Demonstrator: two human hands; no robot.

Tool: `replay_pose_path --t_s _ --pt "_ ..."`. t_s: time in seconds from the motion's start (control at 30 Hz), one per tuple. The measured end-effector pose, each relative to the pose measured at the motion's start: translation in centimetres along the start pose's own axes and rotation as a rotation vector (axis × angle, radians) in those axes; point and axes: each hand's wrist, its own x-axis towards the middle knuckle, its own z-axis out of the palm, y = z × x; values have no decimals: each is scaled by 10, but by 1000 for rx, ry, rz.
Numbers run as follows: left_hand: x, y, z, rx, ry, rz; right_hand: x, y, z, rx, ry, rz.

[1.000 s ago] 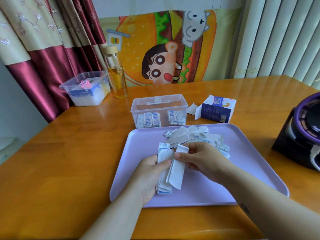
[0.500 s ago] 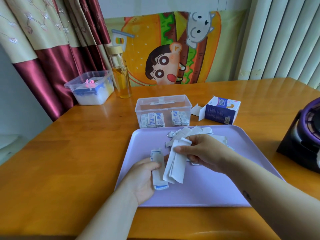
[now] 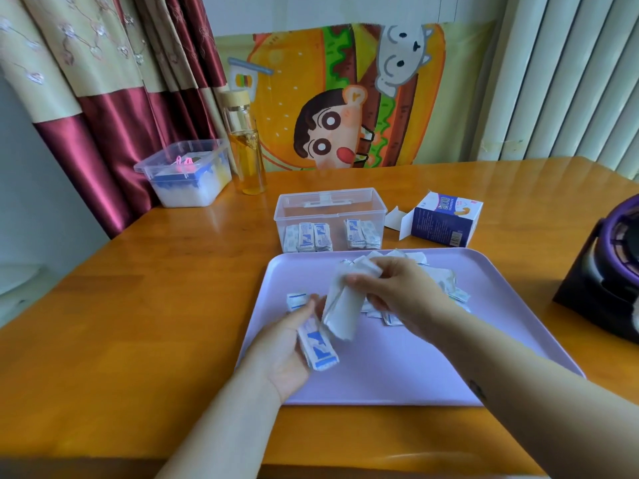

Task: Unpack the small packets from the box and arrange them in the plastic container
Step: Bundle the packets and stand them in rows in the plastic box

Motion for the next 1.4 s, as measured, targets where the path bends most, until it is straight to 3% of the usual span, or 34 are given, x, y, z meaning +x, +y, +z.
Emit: replay_pose_path --t_s 0.07,0.13,0.2,0.27,0.33,0.47,0.7,0.8,0.87,1.1,1.33,1.4 --pt "-2 11 -8 -197 113 94 -5 -8 -2 -2 148 -185" --pt "-6 26 -21 -322 154 176 -15 -12 5 -81 187 -432" --pt "-11 35 -33 -371 142 164 -22 1 15 -347 104 -669" --pt "-16 38 -39 -285 110 136 -27 20 28 -564 -75 -724" --pt "-19 34 -39 -153 72 134 -28 30 33 -682 -234 -670" --pt "-19 27 -38 2 81 171 -35 20 21 -772 -391 -503" --pt "-27 25 -28 164 101 214 -13 -2 23 -726 -169 -202" --pt "-33 26 -33 170 118 223 8 -9 49 -859 -248 -6" --pt "-34 27 -40 165 126 217 17 -13 64 -968 -286 10" --pt "-26 38 -66 184 194 151 26 -11 58 -699 -159 80" --pt "-34 35 -53 148 149 118 11 -10 45 -356 -215 225" --pt "-38 33 -48 117 149 142 8 -8 42 -370 -253 217"
